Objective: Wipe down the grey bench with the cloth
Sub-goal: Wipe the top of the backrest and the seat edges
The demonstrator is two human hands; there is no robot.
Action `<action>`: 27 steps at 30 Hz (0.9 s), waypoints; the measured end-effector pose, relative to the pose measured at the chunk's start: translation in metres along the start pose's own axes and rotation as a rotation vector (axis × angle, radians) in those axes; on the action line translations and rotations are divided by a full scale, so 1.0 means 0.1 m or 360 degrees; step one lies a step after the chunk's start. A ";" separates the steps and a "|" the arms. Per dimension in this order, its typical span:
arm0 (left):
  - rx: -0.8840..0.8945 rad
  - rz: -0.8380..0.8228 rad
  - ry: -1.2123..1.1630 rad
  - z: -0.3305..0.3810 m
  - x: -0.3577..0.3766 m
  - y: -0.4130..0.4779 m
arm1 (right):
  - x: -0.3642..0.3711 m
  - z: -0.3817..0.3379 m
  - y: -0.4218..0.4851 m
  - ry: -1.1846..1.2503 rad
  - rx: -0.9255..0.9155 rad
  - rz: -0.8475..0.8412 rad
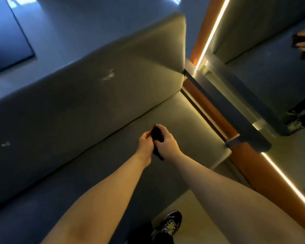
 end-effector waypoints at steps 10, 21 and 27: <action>0.0060 0.0266 0.0481 -0.24 -0.75 0.73 | 0.53 0.20 0.91 -0.0345 0.0026 -0.0082; -0.0229 0.0353 0.1389 -0.76 -1.25 1.86 | 0.72 0.70 2.51 -0.0789 -0.0122 -0.0038; -0.0157 0.0542 0.1693 -1.14 -1.33 1.95 | 1.00 0.85 2.83 -0.0832 -0.0058 -0.0061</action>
Point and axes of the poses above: each hand's wrist, its own y-axis towards the middle knuckle, its own x-axis out of the palm, z = x × y, the point moved 2 cm from there along y, towards the middle knuckle, and after that the axes turned 4 degrees about -z, right-handed, at the moved point
